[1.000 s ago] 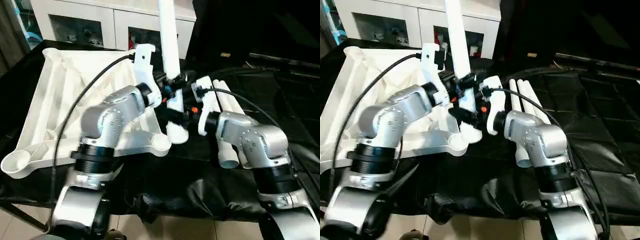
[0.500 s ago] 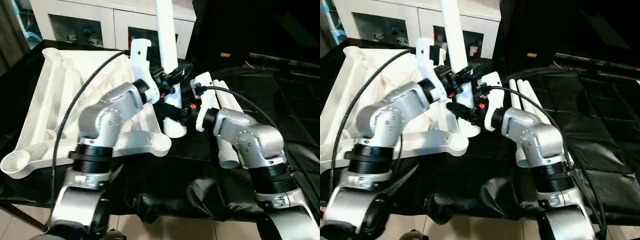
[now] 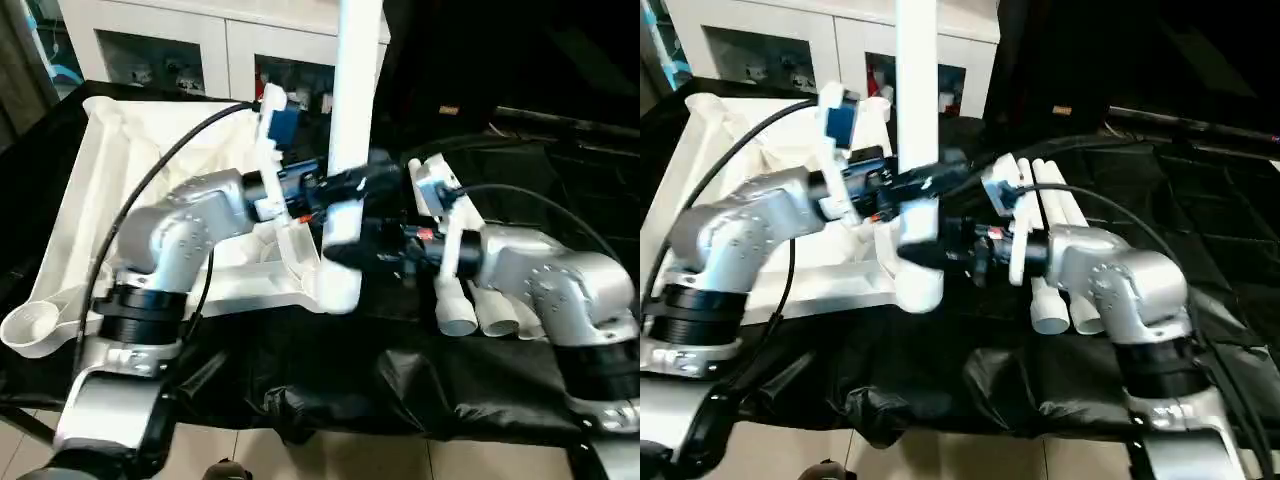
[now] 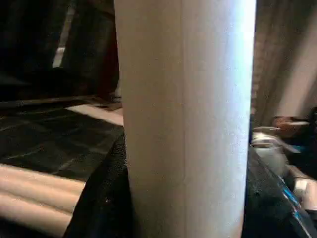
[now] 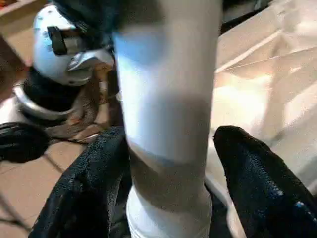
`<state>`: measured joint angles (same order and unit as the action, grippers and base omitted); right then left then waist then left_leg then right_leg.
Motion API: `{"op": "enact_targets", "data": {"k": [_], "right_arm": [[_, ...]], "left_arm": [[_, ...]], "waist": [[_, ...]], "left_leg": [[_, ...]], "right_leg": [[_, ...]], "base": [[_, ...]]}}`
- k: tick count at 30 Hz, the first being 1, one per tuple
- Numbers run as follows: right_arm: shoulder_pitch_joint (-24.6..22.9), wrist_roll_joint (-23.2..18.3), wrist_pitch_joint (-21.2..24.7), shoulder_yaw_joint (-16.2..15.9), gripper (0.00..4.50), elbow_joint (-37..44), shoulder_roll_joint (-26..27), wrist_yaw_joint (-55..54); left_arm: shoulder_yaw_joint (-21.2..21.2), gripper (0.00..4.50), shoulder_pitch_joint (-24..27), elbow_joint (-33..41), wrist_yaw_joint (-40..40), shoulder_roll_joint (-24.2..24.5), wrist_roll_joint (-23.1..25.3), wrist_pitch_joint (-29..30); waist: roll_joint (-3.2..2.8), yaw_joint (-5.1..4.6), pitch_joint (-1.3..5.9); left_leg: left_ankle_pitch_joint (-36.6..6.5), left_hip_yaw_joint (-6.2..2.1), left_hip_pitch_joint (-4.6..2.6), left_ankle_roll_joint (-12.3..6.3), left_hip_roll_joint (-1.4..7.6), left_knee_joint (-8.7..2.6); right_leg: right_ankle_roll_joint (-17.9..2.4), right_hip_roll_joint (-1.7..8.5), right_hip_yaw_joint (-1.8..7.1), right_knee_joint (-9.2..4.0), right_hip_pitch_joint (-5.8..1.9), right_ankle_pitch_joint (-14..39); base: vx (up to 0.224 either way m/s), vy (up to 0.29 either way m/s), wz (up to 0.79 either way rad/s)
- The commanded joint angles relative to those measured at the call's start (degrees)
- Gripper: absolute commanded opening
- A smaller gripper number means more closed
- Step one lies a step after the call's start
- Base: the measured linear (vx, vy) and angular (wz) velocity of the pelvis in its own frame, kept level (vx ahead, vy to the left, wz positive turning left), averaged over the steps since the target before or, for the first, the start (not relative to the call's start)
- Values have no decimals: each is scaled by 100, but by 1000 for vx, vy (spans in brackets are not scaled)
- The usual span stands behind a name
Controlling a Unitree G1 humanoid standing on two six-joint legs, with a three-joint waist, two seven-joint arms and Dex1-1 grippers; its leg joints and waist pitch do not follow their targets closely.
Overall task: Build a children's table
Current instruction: Pick table leg
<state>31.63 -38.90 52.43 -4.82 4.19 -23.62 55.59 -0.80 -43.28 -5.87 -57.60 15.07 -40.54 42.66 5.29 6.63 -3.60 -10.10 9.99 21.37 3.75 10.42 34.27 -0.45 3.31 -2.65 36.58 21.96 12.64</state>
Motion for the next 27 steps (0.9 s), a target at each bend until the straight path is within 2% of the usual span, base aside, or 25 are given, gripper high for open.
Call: {"op": "enact_targets", "data": {"k": [1,3,4,7,9,12,13,16,22,25,27], "right_arm": [[1,-84,119,-19,274,93,-78,54],[-18,-66,159,-87,268,89,-81,75],[-27,-70,170,-96,239,97,-69,73],[-32,-89,181,-116,227,102,-39,48],[-33,-92,184,-121,202,103,-30,40],[-28,-103,196,-117,197,95,10,5],[-24,-105,189,-107,194,84,37,-10],[1,-105,144,-63,193,34,109,-88],[80,22,-17,8,191,-126,213,-321],[149,101,-105,73,191,-271,320,-502],[170,113,-117,77,191,-294,334,-514]], "left_arm": [[21,193,-51,138,-75,-55,-161,90],[20,193,-56,132,-148,-46,-203,119],[28,192,-55,140,-141,-52,-223,146],[84,191,-69,135,-100,-87,-294,224],[96,191,-74,132,-76,-95,-303,231],[113,191,-77,127,-31,-113,-331,240],[127,191,-73,127,-18,-123,-343,250],[144,191,-56,126,61,-151,-299,214],[137,191,-112,-61,821,-291,254,-61],[227,191,-180,-185,1455,-439,431,-23],[216,191,-174,-168,1504,-454,467,-33]], "waist": [[-52,19,402],[-50,20,395],[-41,22,392],[-43,20,390],[-42,24,393],[-43,25,397],[-18,26,395],[-32,25,399],[-52,27,404],[-43,22,410],[-29,30,416]], "left_leg": [[-436,-60,-100,89,267,-367],[-480,-63,-95,80,269,-369],[-523,-62,-95,97,269,-371],[-545,-67,-100,136,275,-374],[-522,-67,-97,146,272,-371],[-469,-69,-92,138,271,-370],[-442,-66,-91,120,267,-369],[-439,-64,-94,117,269,-365],[-467,-69,-91,158,274,-365],[-448,-71,-88,160,263,-358],[-394,-71,-88,143,264,-355]], "right_leg": [[-1287,474,262,-358,-288,-36],[-1258,478,266,-371,-289,59],[-1232,485,267,-386,-288,185],[-1187,485,266,-389,-282,296],[-1170,487,270,-386,-284,286],[-1164,482,266,-377,-285,212],[-1167,481,266,-374,-285,190],[-1157,482,268,-376,-281,204],[-1143,485,269,-381,-285,158],[-1143,481,265,-377,-292,102],[-1143,479,266,-372,-302,42]], "base": [[0,0,0],[0,0,0],[0,0,0],[0,0,0],[0,0,0],[0,0,0],[0,0,0],[0,0,0],[0,0,0],[0,0,0],[0,0,0]]}}
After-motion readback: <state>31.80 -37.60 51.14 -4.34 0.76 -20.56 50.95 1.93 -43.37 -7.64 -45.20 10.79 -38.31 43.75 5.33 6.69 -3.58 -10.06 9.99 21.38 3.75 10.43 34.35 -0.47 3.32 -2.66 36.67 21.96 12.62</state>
